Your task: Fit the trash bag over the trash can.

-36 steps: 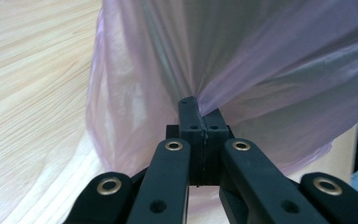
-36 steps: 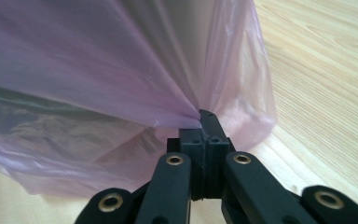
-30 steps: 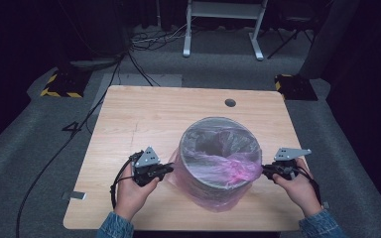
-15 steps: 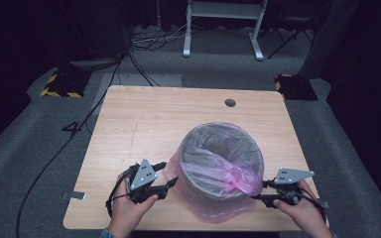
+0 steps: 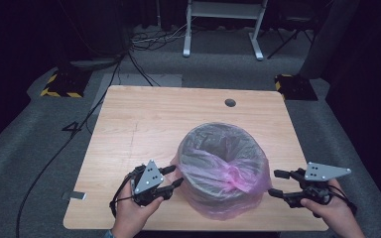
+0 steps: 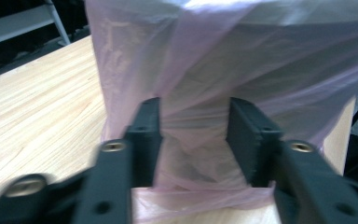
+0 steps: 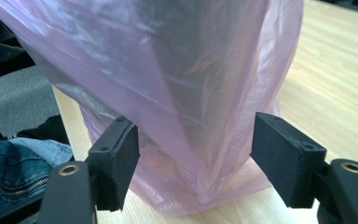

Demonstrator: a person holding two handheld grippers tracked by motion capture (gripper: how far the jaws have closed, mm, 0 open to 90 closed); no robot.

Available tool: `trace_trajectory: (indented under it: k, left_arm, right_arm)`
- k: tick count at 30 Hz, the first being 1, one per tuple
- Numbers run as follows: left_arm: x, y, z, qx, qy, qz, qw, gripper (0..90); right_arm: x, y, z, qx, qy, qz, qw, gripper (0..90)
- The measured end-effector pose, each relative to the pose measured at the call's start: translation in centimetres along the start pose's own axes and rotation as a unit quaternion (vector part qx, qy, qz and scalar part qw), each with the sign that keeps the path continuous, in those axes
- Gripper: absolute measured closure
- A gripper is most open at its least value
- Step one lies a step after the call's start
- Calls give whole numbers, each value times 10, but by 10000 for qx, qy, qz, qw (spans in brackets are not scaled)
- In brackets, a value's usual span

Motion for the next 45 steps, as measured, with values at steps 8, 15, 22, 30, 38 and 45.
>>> trace_trajectory:
  k: [8, 15, 22, 30, 38, 45]
  left_arm:
    - [-4, 14, 6, -49, 76, -98, 9999, 900]
    - [-4, 38, 8, -280, 83, -315, 9991, 900]
    - [-4, 23, 6, -100, -21, -28, 9999, 566]
    - [-5, 25, 13, 52, 156, -12, 9999, 635]
    - [-9, 39, 21, 72, 262, -126, 9996, 900]
    - [-13, 67, 37, -75, 334, -250, 9991, 900]
  right_arm:
    - [-31, -6, -29, 80, -578, -247, 9980, 376]
    - [-40, -13, -30, -162, -467, -270, 9984, 338]
    - [-26, -21, -35, 74, 86, -199, 9997, 339]
    - [-28, -24, -57, 266, -49, -135, 9995, 362]
    - [-57, -32, -41, 423, -210, -183, 9987, 357]
    - [-91, -45, -5, 433, -393, -229, 9980, 355]
Point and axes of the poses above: each handheld gripper's, and its own axes: z roughly forward along the jaws, x roughly out of its underside, y roughly to its left, the point moved 5 cm from there along z, roughly forward along the jaws, and after that the axes turned 3 degrees about z, right-handed, at the moved point
